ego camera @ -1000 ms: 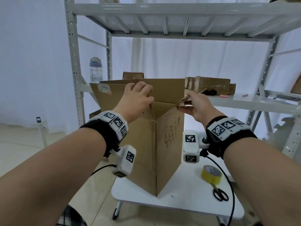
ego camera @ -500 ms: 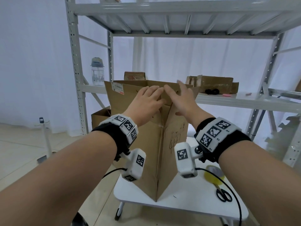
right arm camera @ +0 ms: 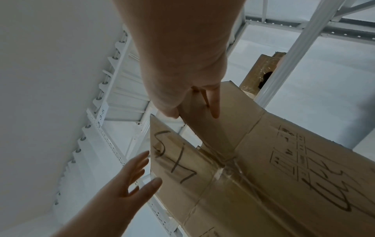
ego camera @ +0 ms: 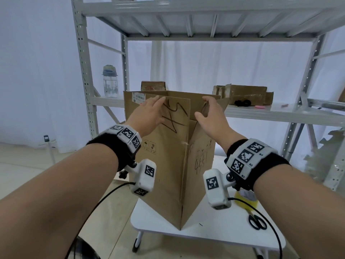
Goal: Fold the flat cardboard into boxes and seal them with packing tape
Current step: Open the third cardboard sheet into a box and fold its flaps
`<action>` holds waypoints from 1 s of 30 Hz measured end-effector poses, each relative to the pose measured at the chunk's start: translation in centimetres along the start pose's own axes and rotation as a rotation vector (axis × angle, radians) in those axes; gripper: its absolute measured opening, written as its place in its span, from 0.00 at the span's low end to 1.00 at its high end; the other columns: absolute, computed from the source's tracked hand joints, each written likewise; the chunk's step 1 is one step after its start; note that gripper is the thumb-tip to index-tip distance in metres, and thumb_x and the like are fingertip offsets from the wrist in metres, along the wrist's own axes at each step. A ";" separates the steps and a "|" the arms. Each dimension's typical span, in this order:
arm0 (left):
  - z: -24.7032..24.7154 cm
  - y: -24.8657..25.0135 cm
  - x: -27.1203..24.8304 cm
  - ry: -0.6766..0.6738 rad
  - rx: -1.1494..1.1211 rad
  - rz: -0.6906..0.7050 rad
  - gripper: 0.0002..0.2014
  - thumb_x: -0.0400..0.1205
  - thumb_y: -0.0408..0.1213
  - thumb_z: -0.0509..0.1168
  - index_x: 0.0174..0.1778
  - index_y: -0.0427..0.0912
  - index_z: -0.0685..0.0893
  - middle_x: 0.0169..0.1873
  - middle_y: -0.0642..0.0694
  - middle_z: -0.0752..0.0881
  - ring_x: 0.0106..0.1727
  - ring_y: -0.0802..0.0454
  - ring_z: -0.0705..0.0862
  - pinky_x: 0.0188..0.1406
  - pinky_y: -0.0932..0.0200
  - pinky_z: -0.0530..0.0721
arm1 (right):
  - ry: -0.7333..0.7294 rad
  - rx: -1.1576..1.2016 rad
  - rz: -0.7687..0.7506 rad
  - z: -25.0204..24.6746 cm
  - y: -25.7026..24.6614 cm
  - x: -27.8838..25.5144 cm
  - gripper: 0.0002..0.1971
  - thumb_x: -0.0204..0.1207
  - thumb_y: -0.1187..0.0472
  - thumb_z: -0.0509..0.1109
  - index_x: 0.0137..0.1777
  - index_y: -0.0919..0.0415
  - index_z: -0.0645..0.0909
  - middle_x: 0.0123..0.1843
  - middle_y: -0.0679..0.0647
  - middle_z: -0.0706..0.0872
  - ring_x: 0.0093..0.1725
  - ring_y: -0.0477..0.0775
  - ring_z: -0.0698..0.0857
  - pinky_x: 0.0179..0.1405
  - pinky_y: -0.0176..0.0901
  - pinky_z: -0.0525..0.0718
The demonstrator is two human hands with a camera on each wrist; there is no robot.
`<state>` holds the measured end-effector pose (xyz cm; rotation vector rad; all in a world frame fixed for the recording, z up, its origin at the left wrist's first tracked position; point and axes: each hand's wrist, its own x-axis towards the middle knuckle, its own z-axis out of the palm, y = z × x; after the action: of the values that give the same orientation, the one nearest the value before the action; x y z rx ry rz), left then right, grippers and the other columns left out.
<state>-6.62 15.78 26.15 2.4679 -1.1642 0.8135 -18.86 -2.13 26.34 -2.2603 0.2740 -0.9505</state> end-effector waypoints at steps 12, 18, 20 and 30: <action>0.3 -0.2 0.1 -0.035 -0.089 -0.038 0.37 0.84 0.45 0.64 0.85 0.47 0.50 0.84 0.42 0.53 0.83 0.40 0.56 0.80 0.45 0.58 | 0.232 0.052 0.037 -1.0 1.8 0.1 0.26 0.82 0.70 0.58 0.79 0.53 0.67 0.58 0.50 0.79 0.55 0.55 0.83 0.59 0.59 0.84; 0.8 1.8 1.4 -0.050 -0.093 -0.002 0.38 0.85 0.49 0.61 0.85 0.47 0.46 0.85 0.45 0.48 0.84 0.42 0.52 0.81 0.47 0.55 | 0.226 0.123 0.007 -1.5 2.8 -0.1 0.24 0.85 0.68 0.56 0.78 0.50 0.68 0.59 0.48 0.79 0.58 0.54 0.83 0.60 0.56 0.84; 1.1 2.5 2.3 -0.042 -0.084 0.027 0.38 0.85 0.52 0.59 0.85 0.46 0.45 0.85 0.45 0.46 0.85 0.44 0.50 0.81 0.48 0.52 | 0.216 0.125 -0.007 -1.6 3.0 -0.2 0.21 0.87 0.65 0.55 0.78 0.49 0.68 0.55 0.51 0.79 0.54 0.57 0.84 0.58 0.54 0.84; 1.9 5.2 6.0 -0.026 -0.090 0.061 0.27 0.86 0.52 0.56 0.80 0.44 0.65 0.77 0.42 0.69 0.79 0.42 0.64 0.80 0.43 0.59 | 0.196 0.141 0.016 -3.0 4.3 0.9 0.14 0.87 0.44 0.50 0.63 0.49 0.68 0.44 0.52 0.82 0.42 0.52 0.81 0.49 0.59 0.84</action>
<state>-6.90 7.95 28.41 2.3873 -1.2625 0.7309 -20.09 -7.22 25.63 -2.0375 0.3009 -1.1481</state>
